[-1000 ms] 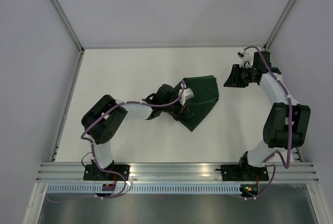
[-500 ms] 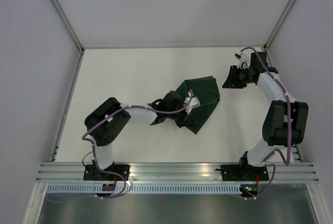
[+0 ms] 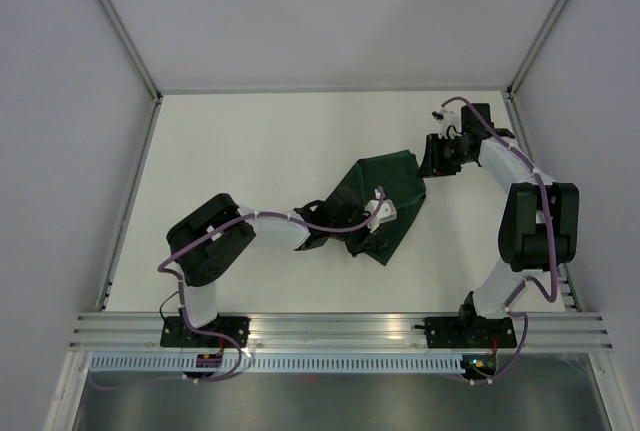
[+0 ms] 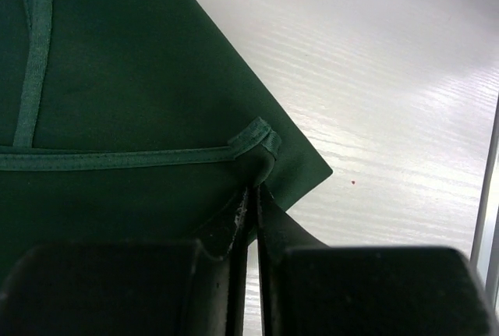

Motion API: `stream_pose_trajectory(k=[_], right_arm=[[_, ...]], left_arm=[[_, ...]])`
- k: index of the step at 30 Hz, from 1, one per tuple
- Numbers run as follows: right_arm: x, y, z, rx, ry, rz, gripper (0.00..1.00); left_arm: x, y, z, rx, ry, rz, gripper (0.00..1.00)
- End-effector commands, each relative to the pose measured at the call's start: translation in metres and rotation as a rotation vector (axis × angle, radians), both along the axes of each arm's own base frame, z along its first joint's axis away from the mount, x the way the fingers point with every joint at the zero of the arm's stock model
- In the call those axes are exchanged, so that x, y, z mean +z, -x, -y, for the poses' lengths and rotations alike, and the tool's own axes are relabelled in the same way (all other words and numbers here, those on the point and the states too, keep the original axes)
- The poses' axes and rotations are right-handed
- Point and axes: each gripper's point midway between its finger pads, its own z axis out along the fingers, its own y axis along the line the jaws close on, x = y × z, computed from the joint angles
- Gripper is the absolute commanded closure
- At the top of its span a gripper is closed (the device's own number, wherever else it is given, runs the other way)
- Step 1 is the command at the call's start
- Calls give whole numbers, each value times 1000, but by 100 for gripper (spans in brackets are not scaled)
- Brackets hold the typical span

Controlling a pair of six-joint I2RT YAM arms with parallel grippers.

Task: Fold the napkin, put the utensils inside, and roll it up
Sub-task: Fold the napkin

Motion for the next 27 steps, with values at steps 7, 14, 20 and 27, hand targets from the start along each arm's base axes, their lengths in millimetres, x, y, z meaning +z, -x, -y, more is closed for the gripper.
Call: stream_pose_trajectory(k=[7, 14, 20, 27], right_arm=[[-8, -7, -11, 46, 49, -8, 63], [-2, -9, -10, 44, 59, 7, 62], [9, -4, -8, 47, 71, 25, 62], [18, 14, -11, 97, 61, -15, 62]], left_arm=[[-5, 11, 4, -38, -46, 61, 69], [24, 12, 3, -37, -9, 123, 64], [68, 16, 3, -63, 76, 170, 61], [100, -39, -11, 196, 49, 294, 60]])
